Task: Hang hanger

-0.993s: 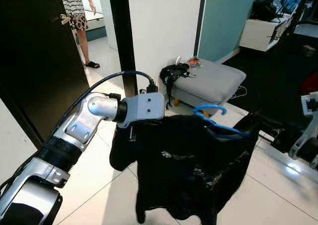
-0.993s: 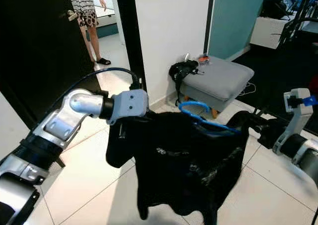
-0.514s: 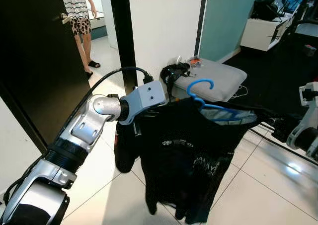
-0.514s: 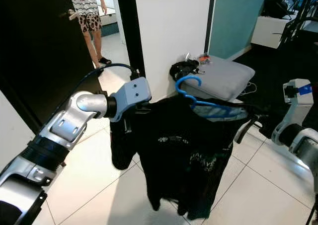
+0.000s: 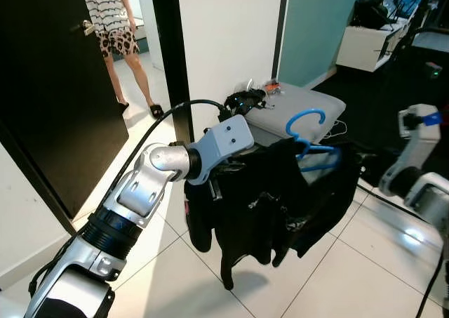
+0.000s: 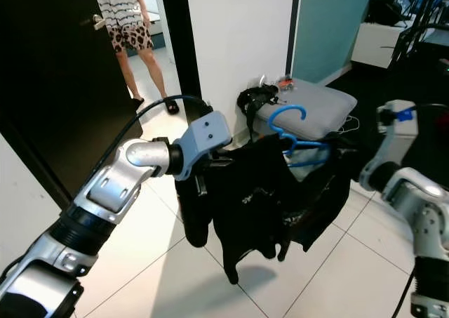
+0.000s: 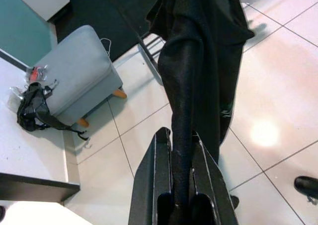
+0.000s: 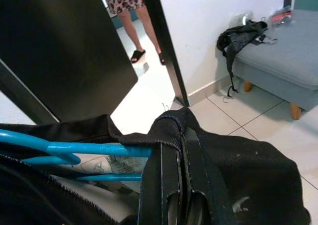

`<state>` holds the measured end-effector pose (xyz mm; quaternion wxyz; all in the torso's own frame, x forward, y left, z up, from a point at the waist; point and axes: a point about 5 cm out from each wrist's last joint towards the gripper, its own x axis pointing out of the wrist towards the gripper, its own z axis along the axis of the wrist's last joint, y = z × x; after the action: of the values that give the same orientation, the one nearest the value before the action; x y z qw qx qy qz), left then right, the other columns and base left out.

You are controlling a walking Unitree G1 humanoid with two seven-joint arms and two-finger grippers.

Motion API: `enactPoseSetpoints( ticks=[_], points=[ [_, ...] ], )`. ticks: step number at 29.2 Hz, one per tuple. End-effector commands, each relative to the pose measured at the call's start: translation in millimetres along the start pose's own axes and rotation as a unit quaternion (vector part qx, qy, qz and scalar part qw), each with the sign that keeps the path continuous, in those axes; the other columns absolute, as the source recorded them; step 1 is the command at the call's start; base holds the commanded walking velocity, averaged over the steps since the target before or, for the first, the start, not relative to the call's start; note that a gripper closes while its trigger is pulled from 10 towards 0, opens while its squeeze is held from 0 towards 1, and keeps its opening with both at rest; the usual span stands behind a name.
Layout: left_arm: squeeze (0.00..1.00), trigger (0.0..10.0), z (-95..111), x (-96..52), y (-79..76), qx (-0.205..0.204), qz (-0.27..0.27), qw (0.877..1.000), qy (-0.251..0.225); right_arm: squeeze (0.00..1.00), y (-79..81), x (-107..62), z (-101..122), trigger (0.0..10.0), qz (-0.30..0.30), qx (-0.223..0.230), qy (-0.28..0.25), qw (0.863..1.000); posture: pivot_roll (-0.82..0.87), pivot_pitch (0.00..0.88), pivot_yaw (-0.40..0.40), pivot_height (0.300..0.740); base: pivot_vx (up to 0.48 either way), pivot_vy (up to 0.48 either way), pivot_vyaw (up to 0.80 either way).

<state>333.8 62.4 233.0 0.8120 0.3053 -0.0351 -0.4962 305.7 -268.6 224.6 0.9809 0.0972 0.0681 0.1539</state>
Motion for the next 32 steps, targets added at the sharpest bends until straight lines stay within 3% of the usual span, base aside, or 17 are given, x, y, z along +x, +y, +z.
enactPoseSetpoints(
  ticks=[1,6,7,11,15,17,19,23,29,32],
  points=[
    [0.0,10.0,2.0,-7.1,-1.0,0.015,-0.017,1.0,-0.003,0.0,-10.7,-1.0,-5.1,0.0,-0.029,-0.002,0.019,0.999,0.11,0.0,0.029,0.74,0.0,0.0,0.0],
    [0.0,10.0,-10.0,-15.4,0.8,0.02,-0.022,0.999,0.033,0.0,-28.6,-8.3,-4.0,0.0,-0.075,-0.003,0.025,0.997,0.11,0.0,0.031,0.74,0.0,0.0,0.0],
    [0.0,10.0,-16.7,-18.0,3.6,0.012,-0.006,0.998,0.058,0.0,-34.2,-11.4,-5.1,0.0,-0.092,-0.005,0.029,0.995,0.1,0.0,0.031,0.74,0.0,0.0,0.0],
    [0.0,10.0,-17.8,-17.6,2.8,0.007,-0.003,0.998,0.065,0.0,-33.2,-10.7,-5.7,0.0,-0.093,-0.007,0.029,0.995,0.1,0.0,0.031,0.74,0.0,0.0,0.0],
    [0.0,10.0,-12.4,-11.4,-6.9,0.002,-0.021,0.998,0.051,0.0,-21.3,-2.6,-10.2,0.0,-0.072,-0.007,0.033,0.997,0.1,0.0,0.033,0.74,0.0,0.0,0.0],
    [0.0,10.0,-5.0,-4.1,-18.6,-0.006,-0.039,0.999,0.032,0.0,-3.1,7.8,-15.9,0.0,-0.035,-0.006,0.039,0.999,0.1,0.0,0.036,0.74,0.0,0.0,0.0],
    [0.0,10.0,-2.9,-2.0,-21.7,-0.008,-0.042,0.999,0.027,0.0,2.9,10.7,-17.5,0.0,-0.023,-0.005,0.041,0.999,0.1,0.0,0.036,0.74,0.0,0.0,0.0],
    [0.0,10.0,-1.8,-1.1,-23.2,-0.009,-0.044,0.999,0.024,0.0,5.8,12.4,-18.2,0.0,-0.016,-0.005,0.042,0.999,0.1,0.0,0.036,0.74,0.0,0.0,0.0],
    [0.0,10.0,6.7,6.6,-29.9,-0.02,-0.045,0.999,0.007,0.0,25.8,19.1,-14.7,0.0,0.031,-0.009,0.041,0.999,0.1,0.0,0.037,0.74,0.0,0.0,0.0],
    [0.0,10.0,5.7,7.7,-25.3,-0.022,-0.027,0.999,0.021,0.0,25.9,17.0,-13.4,0.0,0.024,-0.015,0.049,0.998,0.1,0.0,0.037,0.74,0.0,0.0,0.0]
  ],
)
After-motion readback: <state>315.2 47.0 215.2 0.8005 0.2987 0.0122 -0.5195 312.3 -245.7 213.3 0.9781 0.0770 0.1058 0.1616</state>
